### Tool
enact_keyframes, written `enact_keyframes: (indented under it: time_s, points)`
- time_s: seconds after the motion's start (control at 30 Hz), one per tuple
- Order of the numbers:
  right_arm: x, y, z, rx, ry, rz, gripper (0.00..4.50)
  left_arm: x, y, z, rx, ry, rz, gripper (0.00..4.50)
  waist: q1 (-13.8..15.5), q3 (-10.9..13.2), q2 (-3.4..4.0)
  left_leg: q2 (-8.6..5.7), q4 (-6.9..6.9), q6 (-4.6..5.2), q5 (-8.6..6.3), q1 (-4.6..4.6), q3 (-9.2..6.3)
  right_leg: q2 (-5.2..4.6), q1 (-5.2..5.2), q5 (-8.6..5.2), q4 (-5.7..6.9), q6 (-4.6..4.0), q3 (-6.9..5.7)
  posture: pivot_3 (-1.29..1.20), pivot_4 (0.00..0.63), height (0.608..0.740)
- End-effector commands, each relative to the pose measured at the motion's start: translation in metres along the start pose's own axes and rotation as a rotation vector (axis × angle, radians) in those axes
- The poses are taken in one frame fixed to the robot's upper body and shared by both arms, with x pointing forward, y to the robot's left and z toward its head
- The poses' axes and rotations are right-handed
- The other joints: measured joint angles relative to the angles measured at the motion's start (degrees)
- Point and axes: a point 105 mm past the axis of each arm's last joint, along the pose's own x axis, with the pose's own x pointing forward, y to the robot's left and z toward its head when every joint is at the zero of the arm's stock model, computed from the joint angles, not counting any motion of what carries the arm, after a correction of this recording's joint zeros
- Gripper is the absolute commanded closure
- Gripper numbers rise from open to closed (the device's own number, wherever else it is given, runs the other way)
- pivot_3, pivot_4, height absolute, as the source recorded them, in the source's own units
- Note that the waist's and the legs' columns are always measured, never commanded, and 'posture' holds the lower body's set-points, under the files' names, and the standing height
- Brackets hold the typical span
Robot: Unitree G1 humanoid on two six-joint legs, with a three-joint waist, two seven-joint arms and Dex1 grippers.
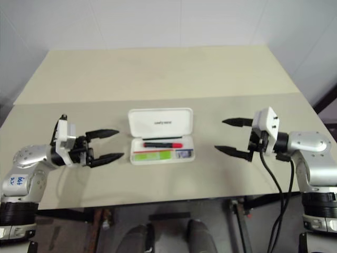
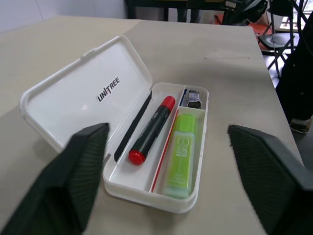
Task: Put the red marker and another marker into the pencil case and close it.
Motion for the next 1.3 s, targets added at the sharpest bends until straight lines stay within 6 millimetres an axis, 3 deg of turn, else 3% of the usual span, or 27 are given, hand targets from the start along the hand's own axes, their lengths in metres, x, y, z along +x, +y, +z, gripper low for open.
enact_keyframes:
  time_s: [0.03, 0.27, 0.43, 0.6, 0.77, 0.9, 1.07, 1.3]
  points:
    - [-0.005, -0.005, 0.015, -0.049, -0.035, -0.021, 0.00, -0.008, 0.005, 0.010, 0.033, -0.033, 0.014, 1.94, 0.03, 0.00, 0.00, 0.00, 0.00, 0.00, 0.00, -0.01, 0.00, 0.00, 0.00, 0.00, -0.01, 0.00, 0.00, 0.00, 0.150, 0.740]
    - [0.005, -0.003, 0.018, -0.048, -0.056, -0.004, 0.00, -0.009, 0.007, 0.011, 0.036, -0.040, 0.013, 4.40, 0.05, 0.00, 0.00, -0.01, 0.01, 0.00, 0.00, -0.02, -0.01, -0.02, 0.00, 0.01, -0.02, 0.01, -0.01, 0.00, 0.150, 0.740]
    - [0.008, -0.001, 0.017, -0.045, -0.057, 0.001, 0.00, -0.008, 0.021, 0.019, 0.093, -0.111, 0.123, 4.46, 0.08, 0.00, 0.00, -0.02, 0.01, 0.00, 0.00, -0.02, -0.01, -0.02, 0.01, 0.01, -0.01, 0.01, 0.00, 0.00, 0.150, 0.740]
    - [0.010, 0.000, 0.016, -0.044, -0.051, 0.004, 0.00, -0.017, 0.060, 0.037, 0.138, -0.236, 0.386, 4.46, 0.17, 0.01, -0.02, -0.02, 0.10, 0.01, 0.01, -0.03, -0.04, 0.00, 0.03, 0.03, 0.05, 0.05, -0.04, 0.00, 0.150, 0.740]
    - [0.011, 0.000, 0.016, -0.049, -0.050, 0.003, 0.00, -0.013, 0.081, 0.032, 0.149, -0.211, 0.484, 4.46, 0.14, 0.01, -0.02, -0.05, 0.09, 0.02, 0.00, -0.03, 0.01, 0.00, 0.04, 0.06, 0.01, 0.10, -0.02, 0.00, 0.150, 0.740]
    - [0.014, 0.000, 0.016, -0.057, -0.053, -0.004, 0.00, 0.006, 0.100, 0.010, 0.070, -0.135, 0.548, 4.46, 0.29, 0.01, -0.02, -0.05, 0.13, 0.02, 0.01, -0.03, 0.02, 0.04, 0.04, 0.06, 0.04, 0.11, -0.05, 0.00, 0.150, 0.740]
    - [0.016, 0.002, 0.018, -0.063, -0.060, -0.011, 0.00, 0.035, 0.102, -0.014, -0.037, -0.071, 0.516, 4.46, 0.40, 0.01, -0.04, -0.08, 0.17, 0.02, 0.01, -0.07, 0.03, 0.04, 0.06, 0.10, 0.01, 0.19, -0.04, 0.00, 0.150, 0.740]
    - [0.019, 0.006, 0.019, -0.061, -0.067, -0.019, 0.00, 0.072, 0.094, -0.013, -0.077, -0.097, 0.391, 4.46, 0.51, 0.04, -0.09, -0.07, 0.17, 0.01, 0.01, -0.07, 0.03, 0.08, 0.05, 0.10, 0.02, 0.19, -0.05, 0.00, 0.150, 0.740]
